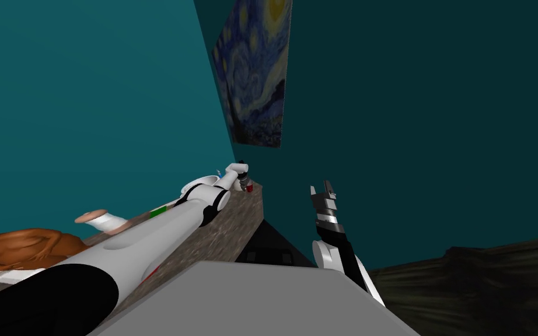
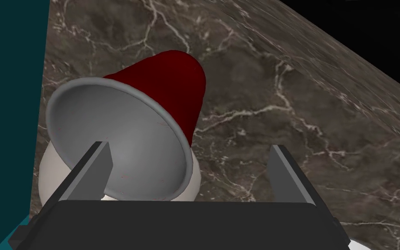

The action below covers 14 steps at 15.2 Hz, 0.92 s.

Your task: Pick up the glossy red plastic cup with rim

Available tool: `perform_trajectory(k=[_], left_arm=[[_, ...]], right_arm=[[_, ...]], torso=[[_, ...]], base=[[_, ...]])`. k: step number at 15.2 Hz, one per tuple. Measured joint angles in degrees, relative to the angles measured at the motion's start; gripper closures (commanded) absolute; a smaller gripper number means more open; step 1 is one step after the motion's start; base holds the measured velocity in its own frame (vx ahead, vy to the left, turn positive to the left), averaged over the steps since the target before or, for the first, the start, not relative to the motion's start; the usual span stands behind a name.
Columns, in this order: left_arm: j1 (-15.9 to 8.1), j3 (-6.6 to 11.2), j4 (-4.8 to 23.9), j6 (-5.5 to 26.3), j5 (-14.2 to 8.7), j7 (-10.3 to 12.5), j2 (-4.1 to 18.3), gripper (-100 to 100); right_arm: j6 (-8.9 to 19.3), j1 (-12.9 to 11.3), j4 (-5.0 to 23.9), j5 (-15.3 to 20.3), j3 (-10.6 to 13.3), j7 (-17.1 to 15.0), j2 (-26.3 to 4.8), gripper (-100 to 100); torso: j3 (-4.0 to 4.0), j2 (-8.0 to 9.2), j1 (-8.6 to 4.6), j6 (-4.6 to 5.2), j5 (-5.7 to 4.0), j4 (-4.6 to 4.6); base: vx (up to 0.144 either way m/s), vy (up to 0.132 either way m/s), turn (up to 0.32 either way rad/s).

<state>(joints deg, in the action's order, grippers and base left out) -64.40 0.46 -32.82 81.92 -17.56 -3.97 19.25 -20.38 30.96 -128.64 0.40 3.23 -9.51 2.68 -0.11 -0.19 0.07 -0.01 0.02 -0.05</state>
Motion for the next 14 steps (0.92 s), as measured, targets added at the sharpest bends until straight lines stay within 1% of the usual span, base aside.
perform_trajectory(k=[3, 6, 7, 12, 13, 14], left_arm=[[-0.97, -0.04, 1.41, 0.78, -0.27, -0.05, -0.13, -100], [0.27, -0.03, 2.07, -1.17, 0.08, -0.05, -0.68, -100], [0.34, -0.04, 2.16, -1.47, 0.12, -0.04, -0.74, 100], [0.32, -0.03, 2.15, -1.48, 0.10, -0.04, -0.74, 100], [0.27, -0.02, 1.43, -0.80, -0.01, -0.03, -0.52, 100], [-0.39, -0.04, 1.48, -0.09, -0.12, -0.03, -0.34, 100]], right_arm=[[0.00, 0.00, 0.00, 0.00, 0.00, 0.00, 0.00, 0], [0.00, 0.00, 0.00, 0.00, 0.00, 0.00, 0.00, 0], [0.00, 0.00, 0.00, 0.00, 0.00, 0.00, 0.00, 0], [0.00, -0.01, 0.00, 0.00, 0.00, 0.00, 0.00, 0], [0.00, -0.01, 0.00, 0.00, 0.00, 0.00, 0.00, 0], [0.00, -0.01, 0.00, 0.00, 0.00, 0.00, 0.00, 0]], torso=[[0.04, 0.07, -0.05, 0.00, -0.01, 0.01], [0.03, 0.06, -0.06, 0.00, 0.00, 0.00], [0.04, 0.08, -0.06, 0.00, -0.01, 0.01], [0.04, 0.10, -0.08, 0.00, -0.02, 0.00], [0.08, 0.13, -0.08, -0.01, -0.03, 0.04], [0.12, 0.20, -0.09, -0.01, -0.04, 0.06]], base=[[0.018, 0.006, -0.008], [0.022, 0.004, -0.014], [0.006, 0.001, 0.000], [-0.003, -0.001, 0.004], [-0.028, -0.004, 0.032], [-0.017, -0.001, 0.010]])
